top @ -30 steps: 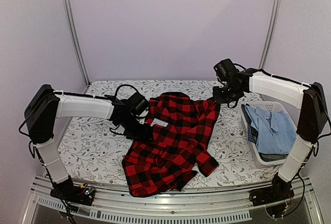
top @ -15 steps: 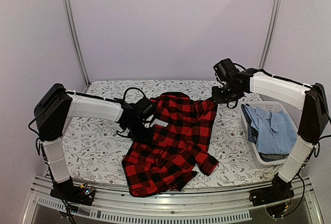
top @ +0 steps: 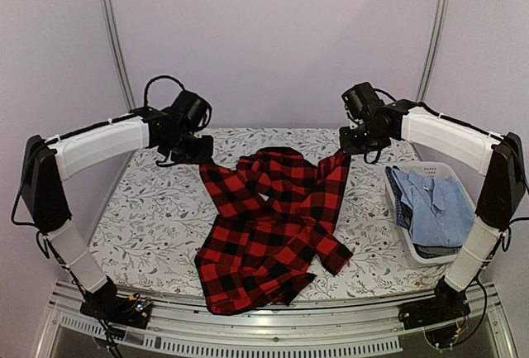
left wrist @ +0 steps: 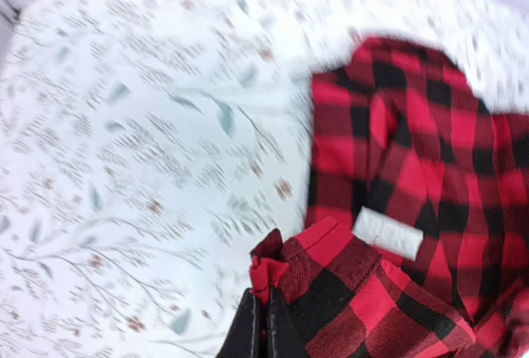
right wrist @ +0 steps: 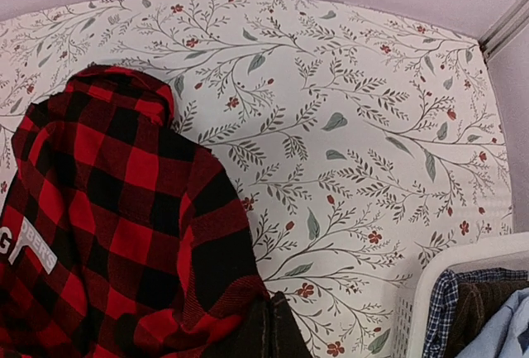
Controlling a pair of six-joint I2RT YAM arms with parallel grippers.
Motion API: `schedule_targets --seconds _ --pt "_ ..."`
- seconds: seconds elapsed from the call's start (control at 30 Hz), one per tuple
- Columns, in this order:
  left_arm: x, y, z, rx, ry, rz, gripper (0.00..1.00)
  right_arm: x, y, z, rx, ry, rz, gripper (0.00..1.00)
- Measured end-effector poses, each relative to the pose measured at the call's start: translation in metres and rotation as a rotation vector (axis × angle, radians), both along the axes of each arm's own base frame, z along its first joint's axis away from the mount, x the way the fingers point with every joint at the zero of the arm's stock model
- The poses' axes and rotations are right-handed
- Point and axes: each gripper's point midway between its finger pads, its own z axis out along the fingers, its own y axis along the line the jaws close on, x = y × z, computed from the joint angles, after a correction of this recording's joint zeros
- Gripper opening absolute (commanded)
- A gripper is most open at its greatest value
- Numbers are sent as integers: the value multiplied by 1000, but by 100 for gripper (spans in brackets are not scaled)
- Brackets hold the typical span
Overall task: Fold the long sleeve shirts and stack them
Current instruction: Flatten out the square-folded shirt at the center of the board.
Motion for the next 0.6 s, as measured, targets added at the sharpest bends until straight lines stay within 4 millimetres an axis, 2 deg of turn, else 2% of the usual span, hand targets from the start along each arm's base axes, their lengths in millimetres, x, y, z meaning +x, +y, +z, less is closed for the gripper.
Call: schedule_targets --seconds 0.07,0.17,0.27,0.37,0.47,0.6 --pt "36 36 46 -26 -106 103 0 10 -2 19 -3 -44 -11 0" --pt "74 97 104 -44 -239 254 0 27 -9 40 -9 -97 -37 0" --pt "96 156 151 -47 -343 381 0 46 -26 50 -30 -126 -78 0" --pt "108 190 182 -44 -408 450 0 67 -48 53 -57 -137 -125 0" --pt "121 204 193 -36 -432 479 0 87 -66 54 -82 -143 -163 0" --pt "140 216 187 -10 -418 496 0 101 -82 52 -101 -138 -189 0"
